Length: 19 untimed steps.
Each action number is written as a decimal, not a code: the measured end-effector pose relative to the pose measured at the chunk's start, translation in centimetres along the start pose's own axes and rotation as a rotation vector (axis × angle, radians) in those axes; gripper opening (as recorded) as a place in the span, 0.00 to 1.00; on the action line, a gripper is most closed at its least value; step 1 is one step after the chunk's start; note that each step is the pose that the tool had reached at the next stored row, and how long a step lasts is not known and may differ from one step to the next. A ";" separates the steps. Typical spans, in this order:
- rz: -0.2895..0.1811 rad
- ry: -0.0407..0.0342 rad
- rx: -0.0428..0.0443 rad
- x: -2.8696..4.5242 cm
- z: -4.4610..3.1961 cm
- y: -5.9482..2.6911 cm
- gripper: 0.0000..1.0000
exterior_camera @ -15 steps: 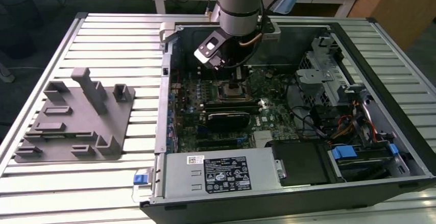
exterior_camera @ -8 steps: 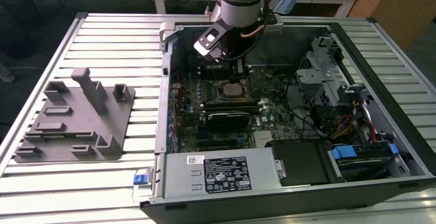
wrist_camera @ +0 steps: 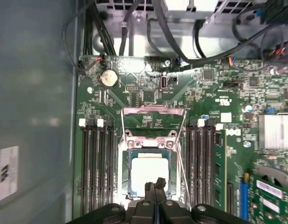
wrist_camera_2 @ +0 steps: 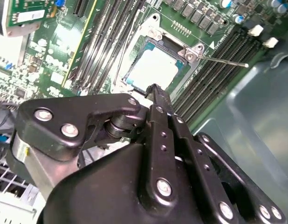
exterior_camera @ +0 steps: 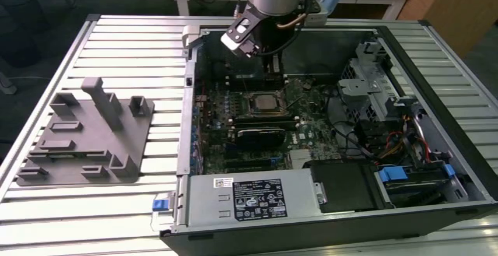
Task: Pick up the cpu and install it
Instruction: 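Place the cpu into insertion slot, then close the cpu cover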
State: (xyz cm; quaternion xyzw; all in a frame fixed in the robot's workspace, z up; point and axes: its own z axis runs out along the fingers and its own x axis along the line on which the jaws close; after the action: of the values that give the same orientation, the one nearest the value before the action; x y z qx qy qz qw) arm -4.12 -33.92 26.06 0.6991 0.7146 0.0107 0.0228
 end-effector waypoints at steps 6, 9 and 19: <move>0.000 0.0000 -0.0001 -0.01 -0.45 0.02 0.11; 0.000 -0.0002 0.0001 -0.01 -0.49 0.02 0.11; 0.000 0.0007 -0.0001 -0.01 -0.81 0.04 0.11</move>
State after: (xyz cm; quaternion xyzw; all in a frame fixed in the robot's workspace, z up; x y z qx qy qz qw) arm -4.13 -33.92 26.87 0.6991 0.7146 0.0110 0.0226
